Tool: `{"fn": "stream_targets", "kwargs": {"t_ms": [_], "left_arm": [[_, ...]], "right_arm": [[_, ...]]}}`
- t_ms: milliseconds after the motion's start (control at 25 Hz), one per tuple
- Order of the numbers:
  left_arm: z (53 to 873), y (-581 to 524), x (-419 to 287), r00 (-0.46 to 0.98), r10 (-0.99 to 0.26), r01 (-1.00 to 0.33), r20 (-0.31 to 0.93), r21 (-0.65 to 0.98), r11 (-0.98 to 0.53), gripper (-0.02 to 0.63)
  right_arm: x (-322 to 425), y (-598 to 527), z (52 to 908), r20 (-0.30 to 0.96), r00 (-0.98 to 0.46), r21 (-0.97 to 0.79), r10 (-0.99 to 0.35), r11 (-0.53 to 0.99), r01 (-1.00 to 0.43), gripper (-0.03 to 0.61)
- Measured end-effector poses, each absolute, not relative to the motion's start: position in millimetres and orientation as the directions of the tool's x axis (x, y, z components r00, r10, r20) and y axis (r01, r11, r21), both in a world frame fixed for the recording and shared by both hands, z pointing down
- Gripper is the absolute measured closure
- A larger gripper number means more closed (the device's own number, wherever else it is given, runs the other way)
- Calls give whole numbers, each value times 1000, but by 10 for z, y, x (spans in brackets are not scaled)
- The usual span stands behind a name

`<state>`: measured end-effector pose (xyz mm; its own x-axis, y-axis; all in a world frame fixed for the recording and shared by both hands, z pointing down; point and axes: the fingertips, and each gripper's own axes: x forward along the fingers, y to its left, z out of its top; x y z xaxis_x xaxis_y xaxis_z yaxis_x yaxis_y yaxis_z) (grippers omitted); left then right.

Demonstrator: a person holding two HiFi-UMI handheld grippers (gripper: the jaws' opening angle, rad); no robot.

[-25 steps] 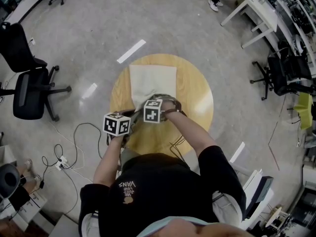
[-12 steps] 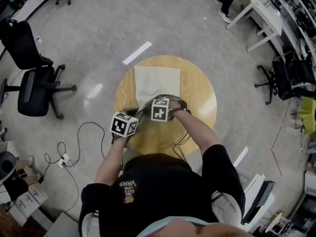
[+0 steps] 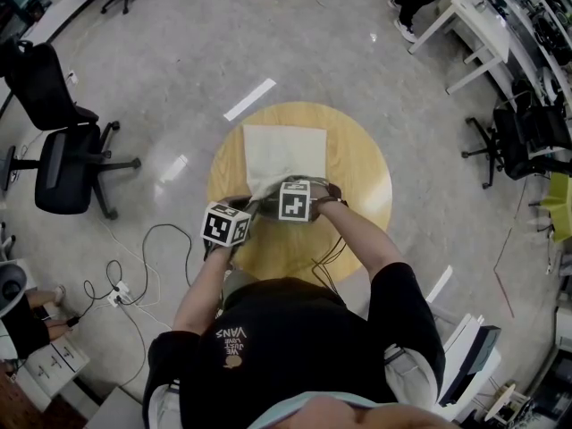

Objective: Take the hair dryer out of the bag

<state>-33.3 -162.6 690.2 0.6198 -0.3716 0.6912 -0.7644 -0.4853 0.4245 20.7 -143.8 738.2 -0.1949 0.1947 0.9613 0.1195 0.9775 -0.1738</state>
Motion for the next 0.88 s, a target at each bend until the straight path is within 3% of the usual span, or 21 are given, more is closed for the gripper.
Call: {"fn": "stream_targets", "kwargs": {"t_ms": [880], "left_arm": [[6926, -1638, -349, 660, -309, -724, 685, 469, -506, 561]], "right_arm": [[122, -885, 7085, 922, -292, -256, 256, 966, 37, 227]]}}
